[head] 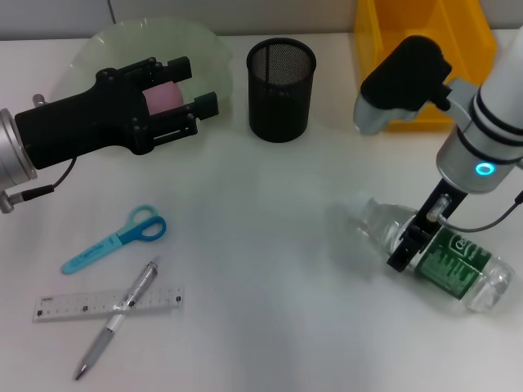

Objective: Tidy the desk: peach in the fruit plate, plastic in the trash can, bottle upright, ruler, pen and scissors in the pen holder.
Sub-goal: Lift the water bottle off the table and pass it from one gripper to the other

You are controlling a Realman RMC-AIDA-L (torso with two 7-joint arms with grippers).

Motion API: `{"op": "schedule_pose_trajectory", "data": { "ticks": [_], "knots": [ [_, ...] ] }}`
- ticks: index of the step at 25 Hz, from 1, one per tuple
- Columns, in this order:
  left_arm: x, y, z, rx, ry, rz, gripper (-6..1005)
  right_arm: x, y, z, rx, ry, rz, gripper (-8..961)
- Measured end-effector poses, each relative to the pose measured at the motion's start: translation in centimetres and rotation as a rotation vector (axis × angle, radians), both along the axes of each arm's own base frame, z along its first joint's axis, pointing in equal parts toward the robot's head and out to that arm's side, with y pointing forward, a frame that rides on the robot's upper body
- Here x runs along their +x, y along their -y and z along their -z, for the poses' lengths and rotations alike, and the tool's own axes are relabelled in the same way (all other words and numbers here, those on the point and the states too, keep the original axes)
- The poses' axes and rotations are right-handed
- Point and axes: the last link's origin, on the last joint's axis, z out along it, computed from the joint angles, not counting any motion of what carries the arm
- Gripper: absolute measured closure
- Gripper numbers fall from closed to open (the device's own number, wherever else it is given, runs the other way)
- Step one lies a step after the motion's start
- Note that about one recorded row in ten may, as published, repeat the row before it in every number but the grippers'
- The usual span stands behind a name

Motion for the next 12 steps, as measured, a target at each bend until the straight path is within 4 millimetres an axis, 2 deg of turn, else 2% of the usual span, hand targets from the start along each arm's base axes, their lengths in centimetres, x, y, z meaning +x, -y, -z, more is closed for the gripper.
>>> {"op": "schedule_pose_trajectory", "data": {
  "ticks": [12],
  "knots": [
    [0.0, 0.0, -0.2, 0.007, -0.001, 0.001, 391, -0.7, 0.9, -0.9, 0.017, -0.021, -0.062, 196]
  ]
}}
